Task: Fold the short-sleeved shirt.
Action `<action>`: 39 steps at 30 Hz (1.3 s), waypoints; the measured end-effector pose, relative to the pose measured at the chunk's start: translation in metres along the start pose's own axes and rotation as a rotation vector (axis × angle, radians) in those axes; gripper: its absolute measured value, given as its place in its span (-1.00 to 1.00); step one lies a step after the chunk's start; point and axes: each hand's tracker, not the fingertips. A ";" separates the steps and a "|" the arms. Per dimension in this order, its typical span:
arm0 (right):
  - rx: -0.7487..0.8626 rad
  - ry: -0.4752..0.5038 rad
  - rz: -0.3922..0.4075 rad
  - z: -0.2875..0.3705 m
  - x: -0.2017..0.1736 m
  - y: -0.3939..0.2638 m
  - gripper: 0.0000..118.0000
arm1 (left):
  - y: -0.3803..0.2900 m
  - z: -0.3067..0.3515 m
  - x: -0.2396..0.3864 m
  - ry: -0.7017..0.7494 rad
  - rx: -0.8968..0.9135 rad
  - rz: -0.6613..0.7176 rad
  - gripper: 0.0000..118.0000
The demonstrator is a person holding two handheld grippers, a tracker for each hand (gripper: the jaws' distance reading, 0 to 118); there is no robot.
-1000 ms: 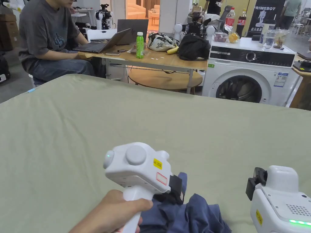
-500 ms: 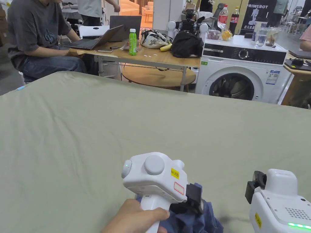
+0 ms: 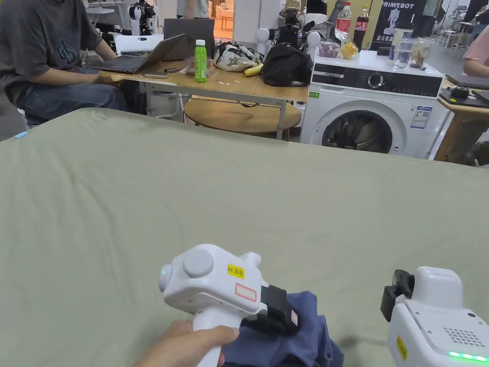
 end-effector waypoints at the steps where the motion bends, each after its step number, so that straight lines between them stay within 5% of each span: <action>1: -0.001 -0.002 0.000 0.000 0.000 0.000 -1.00 | -0.001 -0.009 -0.005 -0.036 -0.015 0.025 -0.93; 5: -0.004 -0.006 0.009 0.000 0.002 -0.002 -1.00 | -0.010 -0.041 -0.015 -0.135 -0.077 0.070 -1.00; 10: -0.010 -0.010 0.008 -0.001 0.003 -0.001 -1.00 | -0.017 -0.066 -0.018 -0.055 -0.080 0.030 -1.00; 20: 0.007 -0.015 -0.003 -0.006 -0.002 -0.002 -1.00 | -0.010 -0.033 0.000 -0.048 -0.060 0.021 -1.00; 30: 0.073 -0.015 -0.046 -0.014 -0.015 0.008 -1.00 | -0.014 0.087 0.008 0.266 0.524 -0.332 -1.00; 39: 0.147 -0.022 -0.046 -0.012 -0.027 0.027 -1.00 | -0.045 0.121 -0.002 0.596 1.032 -0.565 -1.00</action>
